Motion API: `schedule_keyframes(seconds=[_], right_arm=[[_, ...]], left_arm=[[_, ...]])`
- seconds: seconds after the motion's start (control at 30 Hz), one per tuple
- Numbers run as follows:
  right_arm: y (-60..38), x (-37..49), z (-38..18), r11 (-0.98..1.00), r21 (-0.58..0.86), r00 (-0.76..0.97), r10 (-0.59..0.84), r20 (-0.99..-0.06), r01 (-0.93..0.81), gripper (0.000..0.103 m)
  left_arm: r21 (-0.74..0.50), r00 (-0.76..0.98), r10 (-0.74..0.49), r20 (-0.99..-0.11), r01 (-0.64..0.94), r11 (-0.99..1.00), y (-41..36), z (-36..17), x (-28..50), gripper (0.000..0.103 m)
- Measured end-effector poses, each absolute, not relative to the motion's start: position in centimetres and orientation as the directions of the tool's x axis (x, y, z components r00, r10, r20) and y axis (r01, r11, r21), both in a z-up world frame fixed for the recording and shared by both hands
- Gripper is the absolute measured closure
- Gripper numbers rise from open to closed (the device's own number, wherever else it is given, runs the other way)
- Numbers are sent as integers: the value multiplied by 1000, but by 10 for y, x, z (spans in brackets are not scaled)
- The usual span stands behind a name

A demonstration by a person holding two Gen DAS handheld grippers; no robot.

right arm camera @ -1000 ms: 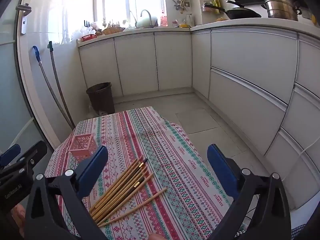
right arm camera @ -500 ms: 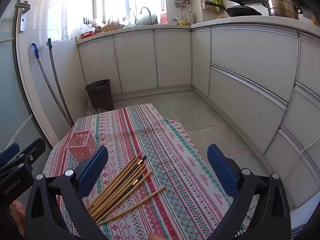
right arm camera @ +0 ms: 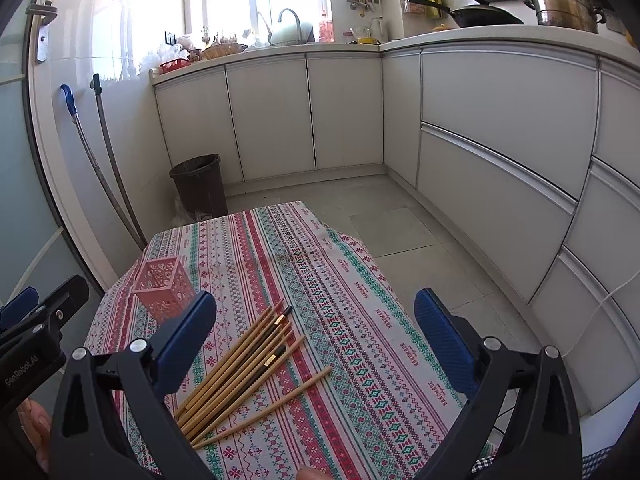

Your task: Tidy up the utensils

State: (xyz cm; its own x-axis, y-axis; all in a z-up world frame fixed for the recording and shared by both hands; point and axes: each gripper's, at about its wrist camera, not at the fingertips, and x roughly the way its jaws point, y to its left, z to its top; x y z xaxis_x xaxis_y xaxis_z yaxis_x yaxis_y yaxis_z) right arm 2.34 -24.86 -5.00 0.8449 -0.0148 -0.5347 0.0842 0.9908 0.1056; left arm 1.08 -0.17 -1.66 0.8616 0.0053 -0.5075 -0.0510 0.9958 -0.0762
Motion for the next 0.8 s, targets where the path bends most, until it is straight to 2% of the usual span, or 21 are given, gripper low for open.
schedule_keyframes(seconds=[0.8], right_arm=[[-250, 27, -54, 990, 108, 833, -12, -553, 86, 6]], left_arm=[[-71, 850, 10, -527, -56, 996, -2, -20, 15, 7]])
